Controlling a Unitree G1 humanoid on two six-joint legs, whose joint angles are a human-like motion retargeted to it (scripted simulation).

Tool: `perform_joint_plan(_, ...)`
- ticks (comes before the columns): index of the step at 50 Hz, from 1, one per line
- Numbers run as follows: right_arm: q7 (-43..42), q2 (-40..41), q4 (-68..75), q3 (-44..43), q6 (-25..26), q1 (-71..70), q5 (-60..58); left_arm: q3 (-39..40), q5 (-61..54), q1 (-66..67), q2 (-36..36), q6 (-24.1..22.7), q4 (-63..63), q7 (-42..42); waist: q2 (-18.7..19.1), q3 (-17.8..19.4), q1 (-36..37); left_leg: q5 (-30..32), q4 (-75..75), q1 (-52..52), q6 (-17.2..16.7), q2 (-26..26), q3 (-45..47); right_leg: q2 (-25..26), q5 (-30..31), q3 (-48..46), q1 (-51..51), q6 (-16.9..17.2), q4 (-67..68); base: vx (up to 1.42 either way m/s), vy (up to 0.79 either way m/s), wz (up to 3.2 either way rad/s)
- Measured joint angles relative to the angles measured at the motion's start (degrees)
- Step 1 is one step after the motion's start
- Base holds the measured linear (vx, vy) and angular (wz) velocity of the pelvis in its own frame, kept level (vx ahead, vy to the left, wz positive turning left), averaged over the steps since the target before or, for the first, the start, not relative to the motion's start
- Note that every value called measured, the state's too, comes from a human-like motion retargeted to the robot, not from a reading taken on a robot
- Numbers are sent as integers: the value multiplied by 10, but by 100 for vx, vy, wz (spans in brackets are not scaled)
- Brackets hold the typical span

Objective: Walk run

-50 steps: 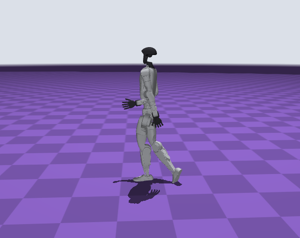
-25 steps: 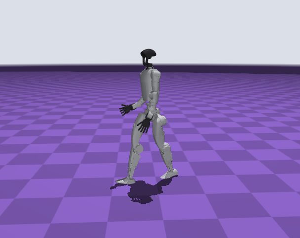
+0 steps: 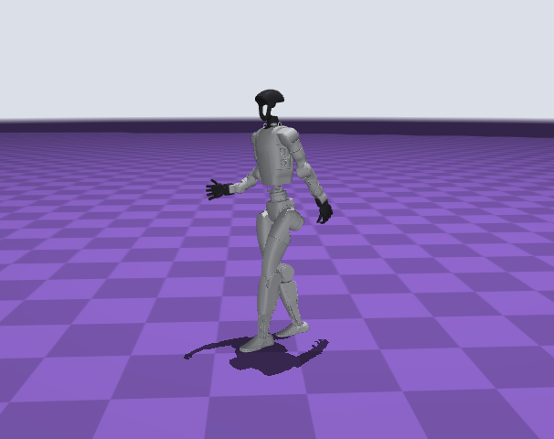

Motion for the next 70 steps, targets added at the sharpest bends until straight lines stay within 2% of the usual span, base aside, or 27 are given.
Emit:
perform_joint_plan(3,5,-3,5,6,-8,1,19,26,-14,19,-9,11,0,-9,-7,8,21,-20,-128,-4,-4,-19,-44,1,-6,0,50,12,0,103,-19,-66)
perform_joint_plan(5,10,0,14,11,-9,9,28,41,-13,27,-14,14,0,-14,-18,5,22,-27,-171,8,12,-32,-66,-8,19,-6,75,32,12,118,-13,-34)
perform_joint_plan(6,13,4,20,11,-6,15,30,46,-11,27,-14,15,0,-16,-17,1,27,-15,-162,17,-1,-27,-65,-7,45,-3,85,43,21,123,-8,-43)
perform_joint_plan(8,19,13,29,10,1,33,31,50,-10,23,-14,16,0,-17,-14,-12,36,-13,-128,34,-21,-12,-31,-7,121,-2,98,64,45,122,-4,-58)
perform_joint_plan(10,20,22,35,11,4,63,28,49,-11,13,-10,16,0,-15,-14,-30,47,18,-101,45,-10,-8,-28,-16,246,0,100,78,87,144,-3,-51)
perform_joint_plan(13,14,42,40,23,9,100,25,39,-40,-39,7,24,0,-21,-1,-33,25,-39,-58,75,13,-1,-46,-30,403,-28,55,92,238,116,-10,11)
perform_joint_plan(15,4,51,43,28,18,111,25,17,-85,-95,24,18,0,-18,-1,-19,11,-64,-63,126,20,-18,-55,-46,430,-34,-2,102,393,111,-16,25)
perform_joint_plan(18,9,57,43,21,23,119,21,-12,-154,-195,50,-10,-23,11,32,-18,17,-82,-93,179,16,7,-62,-8,353,-34,-71,89,415,81,-14,-9)
perform_joint_plan(20,14,58,36,10,22,125,21,-21,-172,-256,59,-29,-63,19,40,-15,1,-91,-108,209,13,2,-81,8,304,-19,-121,109,415,91,-18,85)
perform_joint_plan(23,25,52,22,-4,17,132,24,-33,-171,-336,66,-62,-135,-19,54,-11,-63,-107,-123,250,14,-10,-116,-24,221,-51,-195,124,375,79,-20,176)
perform_joint_plan(26,34,45,12,-14,17,131,25,-64,-191,-407,93,-89,-188,-92,48,-6,-113,-132,-125,289,19,-34,-142,-72,190,-54,-249,134,263,86,-33,132)
perform_joint_plan(30,22,43,3,-17,23,133,24,-104,-214,-473,139,-122,-230,-143,40,-1,-141,-169,-125,353,20,-54,-163,-124,159,-75,-291,89,81,90,-47,48)
perform_joint_plan(34,3,49,-8,-20,26,137,20,-123,-194,-489,163,-146,-250,-118,57,-11,-139,-164,-117,393,2,-33,-153,-106,126,-62,-316,69,-25,94,-58,-4)
perform_joint_plan(38,4,61,-8,-31,35,141,25,-132,-145,-451,151,-161,-238,-78,62,-35,-161,-45,-63,410,-40,-16,-167,-142,189,-161,-302,48,63,98,-72,58)
perform_joint_plan(40,2,66,-4,-29,42,139,29,-123,-109,-411,135,-156,-217,-67,57,-45,-151,89,-7,404,-48,-21,-162,-93,164,16,-295,35,93,105,-90,-8)
perform_joint_plan(41,-1,63,-3,-29,45,134,31,-121,-92,-388,121,-150,-202,-63,54,-38,-151,148,48,389,-50,-20,-160,-93,150,35,-278,36,99,87,-67,-41)
perform_joint_plan(43,-4,54,0,-18,48,121,31,-111,-60,-339,95,-133,-162,-49,49,-25,-147,243,191,339,-28,0,-110,-97,120,-12,-229,29,103,96,-67,-70)
perform_joint_plan(44,-5,47,2,-11,49,111,30,-109,-52,-316,86,-124,-138,-44,38,-25,-144,256,239,312,-13,-3,-85,-113,115,-55,-205,27,95,90,-63,-100)
perform_joint_plan(45,-5,41,3,-3,49,100,28,-110,-46,-293,78,-116,-115,-40,24,-28,-141,256,270,287,2,-15,-67,-135,113,-97,-183,27,85,76,-53,-88)
perform_joint_plan(48,0,32,7,-1,48,57,22,-110,-15,-216,51,-83,-68,-30,8,-29,-139,152,324,209,4,-30,-47,-100,86,-31,-142,23,61,85,-55,-63)
perform_joint_plan(52,17,18,-7,4,34,23,22,-80,25,-117,3,-44,-25,12,-16,-16,-83,35,296,100,9,-54,-16,-79,73,-40,-82,13,25,88,-52,-143)
perform_joint_plan(58,40,-1,-23,-4,27,0,53,-64,72,-5,-48,22,0,-18,-5,24,-2,-2,-3,31,0,-19,24,4,25,17,10,1,6,95,-38,-111)
perform_joint_plan(61,40,-6,-19,-11,21,7,55,-56,108,25,-61,41,0,-28,-2,35,25,-39,-138,16,-17,-43,-2,23,5,35,57,6,4,118,-28,-60)
perform_joint_plan(63,32,0,-8,-14,16,19,51,-53,122,32,-62,47,0,-36,-6,32,29,-65,-188,19,-30,-63,-7,28,19,33,83,24,12,120,-25,-4)
perform_joint_plan(65,23,11,5,-14,21,37,47,-48,126,29,-59,52,0,-41,-16,22,43,-61,-170,31,1,-66,-11,22,64,37,98,55,32,122,-23,-45)
perform_joint_plan(68,8,34,21,-3,28,70,35,-25,110,6,-46,45,0,-32,-25,-1,78,-33,-115,51,9,-40,25,5,244,26,105,114,90,137,-20,-93)
perform_joint_plan(70,4,48,28,8,30,92,24,-22,75,-21,-31,28,0,-32,-24,-20,53,-31,-77,59,39,-35,-1,15,367,44,82,170,173,140,-23,31)
